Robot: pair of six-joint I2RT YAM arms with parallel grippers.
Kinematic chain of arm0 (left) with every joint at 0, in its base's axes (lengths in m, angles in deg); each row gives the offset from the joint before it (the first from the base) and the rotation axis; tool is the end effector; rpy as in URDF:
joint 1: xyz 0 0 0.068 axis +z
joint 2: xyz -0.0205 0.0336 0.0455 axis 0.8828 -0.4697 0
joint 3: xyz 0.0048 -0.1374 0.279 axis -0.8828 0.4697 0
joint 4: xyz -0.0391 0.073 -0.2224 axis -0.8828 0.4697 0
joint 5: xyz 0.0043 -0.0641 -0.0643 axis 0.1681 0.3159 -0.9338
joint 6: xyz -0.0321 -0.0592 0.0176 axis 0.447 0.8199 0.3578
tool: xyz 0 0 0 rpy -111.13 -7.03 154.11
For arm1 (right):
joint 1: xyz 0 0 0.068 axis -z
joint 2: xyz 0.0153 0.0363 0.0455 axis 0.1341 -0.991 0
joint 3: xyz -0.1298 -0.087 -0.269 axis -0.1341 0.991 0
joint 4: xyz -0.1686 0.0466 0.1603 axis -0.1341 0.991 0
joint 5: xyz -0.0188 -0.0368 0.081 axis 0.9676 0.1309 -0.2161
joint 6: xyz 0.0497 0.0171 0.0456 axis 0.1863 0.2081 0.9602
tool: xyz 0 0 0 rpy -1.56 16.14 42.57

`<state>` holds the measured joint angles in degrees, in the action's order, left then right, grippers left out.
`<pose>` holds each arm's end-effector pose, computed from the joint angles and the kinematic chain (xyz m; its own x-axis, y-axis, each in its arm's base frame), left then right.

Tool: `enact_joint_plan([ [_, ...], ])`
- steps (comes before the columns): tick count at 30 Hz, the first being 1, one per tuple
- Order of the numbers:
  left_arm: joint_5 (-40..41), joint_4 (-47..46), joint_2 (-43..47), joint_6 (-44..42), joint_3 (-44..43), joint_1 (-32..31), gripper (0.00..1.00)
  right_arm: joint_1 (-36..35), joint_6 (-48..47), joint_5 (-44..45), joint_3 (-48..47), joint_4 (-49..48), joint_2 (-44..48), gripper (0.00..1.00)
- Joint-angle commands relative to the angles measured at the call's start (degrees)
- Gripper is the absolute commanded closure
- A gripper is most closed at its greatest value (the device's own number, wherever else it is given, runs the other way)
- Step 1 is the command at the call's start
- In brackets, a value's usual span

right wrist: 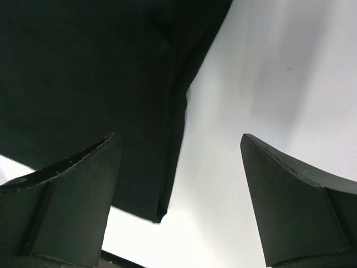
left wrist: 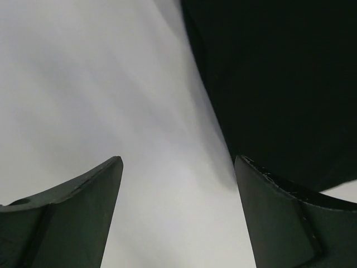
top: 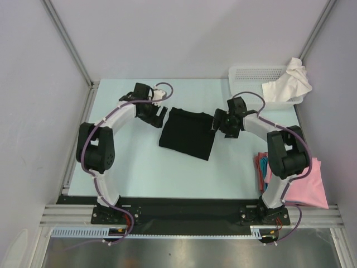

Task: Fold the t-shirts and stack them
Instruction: Neatly place the folded tshirt to the corner

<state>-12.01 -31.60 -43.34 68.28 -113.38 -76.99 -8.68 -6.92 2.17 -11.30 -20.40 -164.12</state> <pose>0.4022 -0.1195 0.2565 -0.6993 0.4397 -0.5636 0.5483 0.8358 -0.0282 0.3550 0.1129 0.2351 -0.8621 0.2151 -0.4588 0.0372 0.9298 0.3661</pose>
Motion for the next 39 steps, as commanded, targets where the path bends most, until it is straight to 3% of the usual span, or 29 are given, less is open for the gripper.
enact_joint_plan([
  [1,-3.9,-1.2,7.0,0.2,5.4,-0.6,0.13,0.0,5.4,-5.2,0.8,-7.3,-3.4,0.08],
  [4,-3.1,-0.5,10.0,-1.0,8.6,-0.4,0.13,-0.2,7.8,-7.5,0.6,-10.7,-6.5,0.13],
  [10,-4.5,-0.2,14.2,-1.0,11.5,1.6,0.13,-0.9,12.8,-12.3,3.0,-17.2,-10.8,0.36],
  [13,-4.6,-0.3,15.5,-1.0,12.1,2.3,0.13,-0.6,14.5,-12.8,4.1,-20.4,-12.3,0.63],
  [14,-4.7,-0.4,15.9,-1.0,12.1,2.9,0.13,0.2,14.5,-13.3,4.0,-21.3,-12.7,0.86],
  [15,-4.8,-0.4,16.0,-1.1,12.2,3.0,0.13,0.7,14.5,-14.0,3.5,-21.3,-12.9,0.99],
  [18,-5.0,-0.4,17.2,-1.3,12.8,3.9,0.13,3.8,8.2,-16.9,1.3,-17.3,-12.7,1.0],
  [20,-4.8,-1.0,18.2,-1.5,14.0,4.3,0.13,4.4,1.7,-14.8,-3.9,-5.0,-11.7,1.0],
  [25,-4.4,-1.7,20.7,-2.7,16.3,4.5,0.13,4.6,-15.0,-8.8,-7.3,11.7,-5.6,1.0],
  [30,-5.1,-0.8,20.8,-3.2,14.9,5.3,0.13,3.2,-21.5,-1.2,-8.4,28.0,0.8,1.0],
  [36,-4.3,0.1,21.3,-4.8,12.8,5.9,0.13,0.1,-28.8,18.4,-11.1,42.2,3.4,1.0],
  [39,-4.2,0.3,21.1,-5.1,11.8,6.7,0.13,-1.3,-31.1,18.8,-11.4,43.7,5.9,1.0],
])
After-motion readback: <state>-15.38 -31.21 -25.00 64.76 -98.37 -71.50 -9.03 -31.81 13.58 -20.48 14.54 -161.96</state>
